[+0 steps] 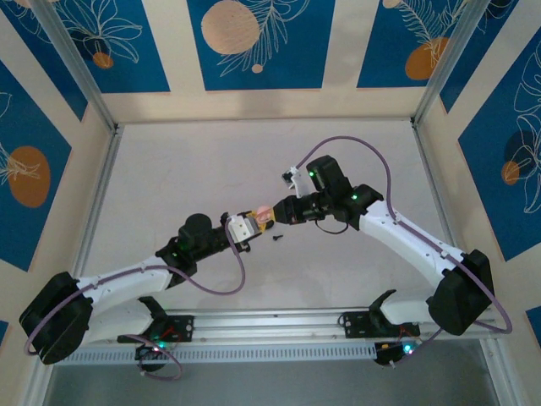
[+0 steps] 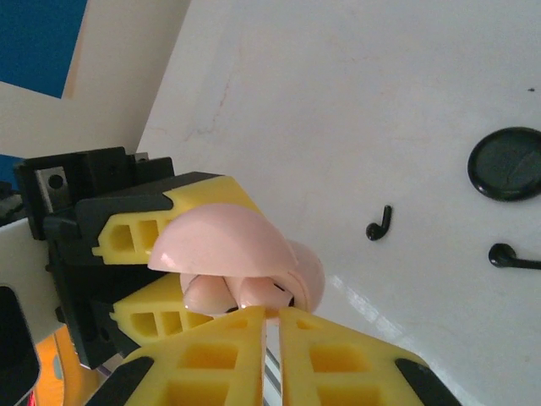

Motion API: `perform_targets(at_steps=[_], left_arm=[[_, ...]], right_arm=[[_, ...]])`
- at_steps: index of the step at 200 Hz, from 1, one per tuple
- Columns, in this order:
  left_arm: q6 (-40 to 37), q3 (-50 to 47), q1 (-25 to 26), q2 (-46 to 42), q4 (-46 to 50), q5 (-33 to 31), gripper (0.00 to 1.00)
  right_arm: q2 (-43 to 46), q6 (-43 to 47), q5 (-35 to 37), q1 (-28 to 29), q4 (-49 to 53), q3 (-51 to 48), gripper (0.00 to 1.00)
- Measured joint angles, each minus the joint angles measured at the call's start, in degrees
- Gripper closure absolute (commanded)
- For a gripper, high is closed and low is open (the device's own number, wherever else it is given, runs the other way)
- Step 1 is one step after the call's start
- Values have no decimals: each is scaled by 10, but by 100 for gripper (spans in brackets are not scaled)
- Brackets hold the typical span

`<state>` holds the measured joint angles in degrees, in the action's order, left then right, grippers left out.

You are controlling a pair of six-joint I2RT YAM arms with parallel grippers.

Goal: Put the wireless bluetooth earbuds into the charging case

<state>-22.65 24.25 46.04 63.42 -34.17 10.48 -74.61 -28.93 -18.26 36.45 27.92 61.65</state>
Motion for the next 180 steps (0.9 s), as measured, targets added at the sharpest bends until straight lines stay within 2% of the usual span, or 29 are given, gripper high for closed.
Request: perform_targets(at_steps=[32,54,90,123,180], left_arm=[[0,0,0,-1,-3,0,80],[0,0,0,-5,-5,5,80],[2,0,0,-9,-5,19,80],[13,3,0,-10,-4,47,80],[40,18,0,-10,-5,97,80]], right_arm=[[6,1,3,0,6,1,83],[24,17,6,0,11,3,64],[71,61,1,-13,-2,4,47],[75,110,-47,-50,-20,4,45],[15,182,-169,-81,-29,21,44]])
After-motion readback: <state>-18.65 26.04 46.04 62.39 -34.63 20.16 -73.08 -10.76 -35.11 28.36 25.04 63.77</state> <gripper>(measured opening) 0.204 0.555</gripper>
